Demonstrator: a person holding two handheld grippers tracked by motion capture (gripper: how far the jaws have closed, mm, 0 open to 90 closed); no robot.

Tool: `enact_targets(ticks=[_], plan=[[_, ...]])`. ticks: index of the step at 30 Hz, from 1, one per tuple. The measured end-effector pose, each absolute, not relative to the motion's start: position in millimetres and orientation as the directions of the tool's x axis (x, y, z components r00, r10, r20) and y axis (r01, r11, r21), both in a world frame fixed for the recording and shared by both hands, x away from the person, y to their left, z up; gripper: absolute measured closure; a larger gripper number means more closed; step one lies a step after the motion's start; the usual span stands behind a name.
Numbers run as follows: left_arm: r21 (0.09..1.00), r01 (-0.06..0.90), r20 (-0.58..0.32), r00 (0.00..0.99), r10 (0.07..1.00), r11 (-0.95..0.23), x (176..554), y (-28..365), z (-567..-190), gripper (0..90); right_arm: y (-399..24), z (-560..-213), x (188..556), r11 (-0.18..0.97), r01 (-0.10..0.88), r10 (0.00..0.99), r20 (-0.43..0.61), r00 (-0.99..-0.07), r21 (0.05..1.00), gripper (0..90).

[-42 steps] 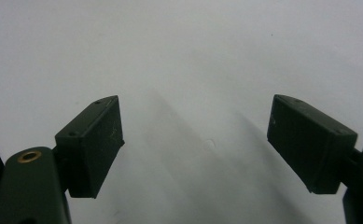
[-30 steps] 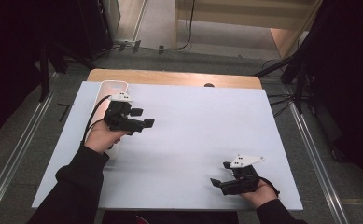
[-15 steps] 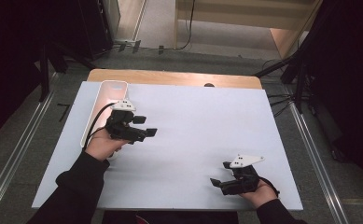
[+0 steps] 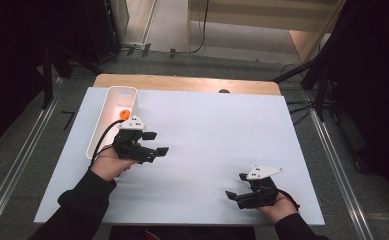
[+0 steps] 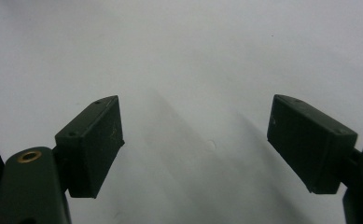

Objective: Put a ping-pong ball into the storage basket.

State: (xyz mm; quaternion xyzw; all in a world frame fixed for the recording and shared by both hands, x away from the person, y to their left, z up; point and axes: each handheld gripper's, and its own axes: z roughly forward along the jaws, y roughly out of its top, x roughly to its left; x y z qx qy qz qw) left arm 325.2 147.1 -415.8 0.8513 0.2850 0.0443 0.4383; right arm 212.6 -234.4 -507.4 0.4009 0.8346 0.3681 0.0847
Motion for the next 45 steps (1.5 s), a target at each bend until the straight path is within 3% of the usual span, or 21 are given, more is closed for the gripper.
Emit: enact_targets(ticks=[16, 45], plan=[[0.770, 0.447, -0.194, 0.844, 0.499, -0.456, 310, 158, -430, 26.7, -238, -505, 216, 0.351, 0.619, 0.741, 0.196, -0.643, 0.703, 16.8], [0.741, 0.408, -0.153, 0.876, 0.457, -0.533, 286, 171, -457, 24.8, -237, -506, 215, 0.371, 0.615, 0.741, 0.178, -0.648, 0.696, 16.8]])
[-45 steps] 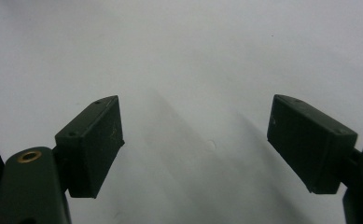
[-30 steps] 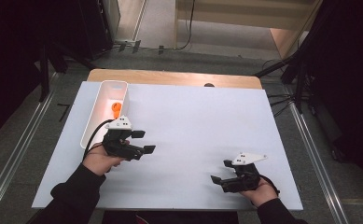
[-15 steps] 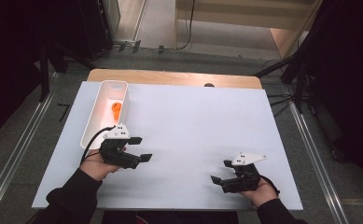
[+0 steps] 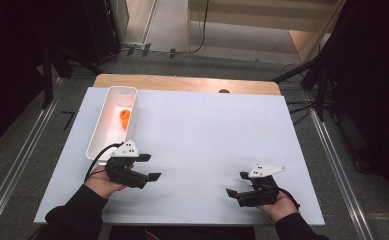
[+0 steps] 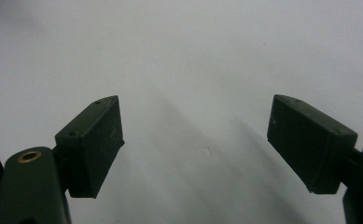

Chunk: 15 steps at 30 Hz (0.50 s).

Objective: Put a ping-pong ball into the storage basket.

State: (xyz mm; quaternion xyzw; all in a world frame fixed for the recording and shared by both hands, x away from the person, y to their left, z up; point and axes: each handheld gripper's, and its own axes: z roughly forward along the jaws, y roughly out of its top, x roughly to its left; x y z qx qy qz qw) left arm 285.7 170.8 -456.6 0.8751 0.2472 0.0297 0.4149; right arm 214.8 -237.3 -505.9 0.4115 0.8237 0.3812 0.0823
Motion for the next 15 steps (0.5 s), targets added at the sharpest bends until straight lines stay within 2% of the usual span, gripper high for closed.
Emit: enact_targets(ticks=[15], plan=[[0.722, 0.399, -0.148, 0.888, 0.436, -0.566, 277, 179, -469, 24.8, -237, -506, 215, 0.367, 0.620, 0.744, 0.182, -0.643, 0.693, 16.8]])
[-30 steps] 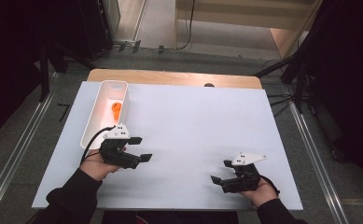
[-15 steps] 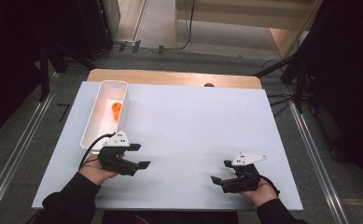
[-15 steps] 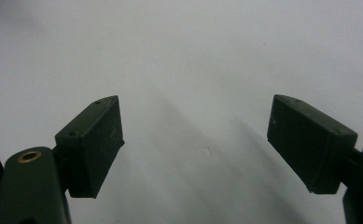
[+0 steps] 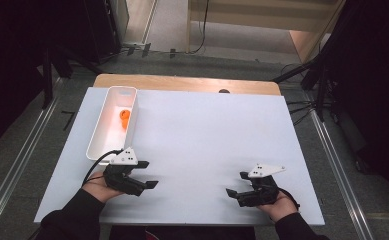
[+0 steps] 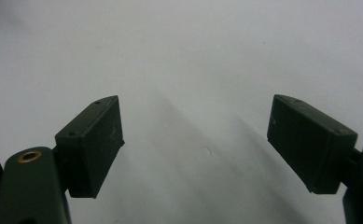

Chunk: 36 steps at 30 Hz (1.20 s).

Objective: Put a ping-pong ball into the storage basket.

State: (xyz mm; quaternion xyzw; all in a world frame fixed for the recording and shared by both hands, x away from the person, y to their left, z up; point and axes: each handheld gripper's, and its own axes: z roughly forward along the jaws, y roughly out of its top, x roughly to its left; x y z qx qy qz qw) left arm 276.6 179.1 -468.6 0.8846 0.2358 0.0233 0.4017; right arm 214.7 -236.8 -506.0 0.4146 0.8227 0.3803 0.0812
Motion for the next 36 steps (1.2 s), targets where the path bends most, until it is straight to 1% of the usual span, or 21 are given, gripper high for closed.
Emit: enact_targets(ticks=[13, 36], plan=[[0.695, 0.411, -0.148, 0.884, 0.443, -0.589, 270, 190, -474, 25.0, -237, -507, 215, 0.375, 0.614, 0.741, 0.174, -0.649, 0.695, 16.8], [0.688, 0.412, -0.145, 0.885, 0.443, -0.597, 267, 194, -477, 25.0, -236, -506, 215, 0.377, 0.613, 0.740, 0.173, -0.650, 0.694, 16.8]])
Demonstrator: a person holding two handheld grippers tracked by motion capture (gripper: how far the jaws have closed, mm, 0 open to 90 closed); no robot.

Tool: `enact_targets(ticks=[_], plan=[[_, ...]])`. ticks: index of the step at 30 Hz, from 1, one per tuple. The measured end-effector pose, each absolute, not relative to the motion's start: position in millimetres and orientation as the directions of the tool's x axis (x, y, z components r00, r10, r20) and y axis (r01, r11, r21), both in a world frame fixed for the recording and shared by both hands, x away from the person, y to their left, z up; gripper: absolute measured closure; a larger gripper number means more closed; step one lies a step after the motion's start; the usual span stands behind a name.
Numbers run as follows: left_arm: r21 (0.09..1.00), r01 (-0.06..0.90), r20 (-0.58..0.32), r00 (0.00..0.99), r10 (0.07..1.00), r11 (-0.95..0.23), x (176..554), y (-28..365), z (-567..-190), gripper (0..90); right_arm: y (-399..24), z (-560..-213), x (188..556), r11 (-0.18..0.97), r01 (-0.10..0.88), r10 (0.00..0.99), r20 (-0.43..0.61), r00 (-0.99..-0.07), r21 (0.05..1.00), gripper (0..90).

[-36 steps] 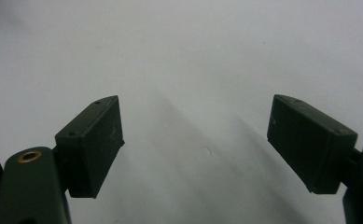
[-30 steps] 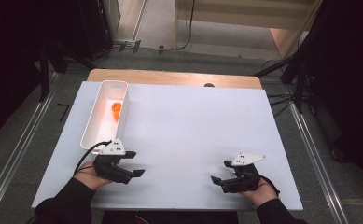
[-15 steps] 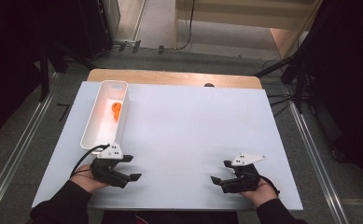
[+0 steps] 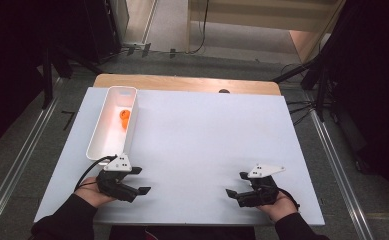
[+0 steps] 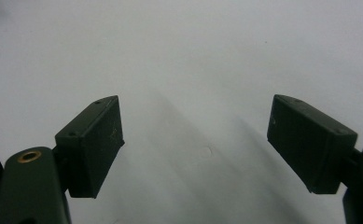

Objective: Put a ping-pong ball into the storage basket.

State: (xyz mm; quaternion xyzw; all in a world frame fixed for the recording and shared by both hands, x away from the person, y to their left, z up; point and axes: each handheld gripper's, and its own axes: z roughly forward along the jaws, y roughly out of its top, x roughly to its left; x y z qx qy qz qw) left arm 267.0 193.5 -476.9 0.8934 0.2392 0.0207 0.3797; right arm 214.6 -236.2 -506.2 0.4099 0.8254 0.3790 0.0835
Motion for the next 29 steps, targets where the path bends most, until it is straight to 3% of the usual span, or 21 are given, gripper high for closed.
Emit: enact_targets(ticks=[29], plan=[[0.683, 0.409, -0.140, 0.886, 0.442, -0.605, 267.7, 193.3, -476.7, 24.9, -235.9, -506.7, 214.1, 0.382, 0.616, 0.740, 0.171, -0.650, 0.688, 16.8]])
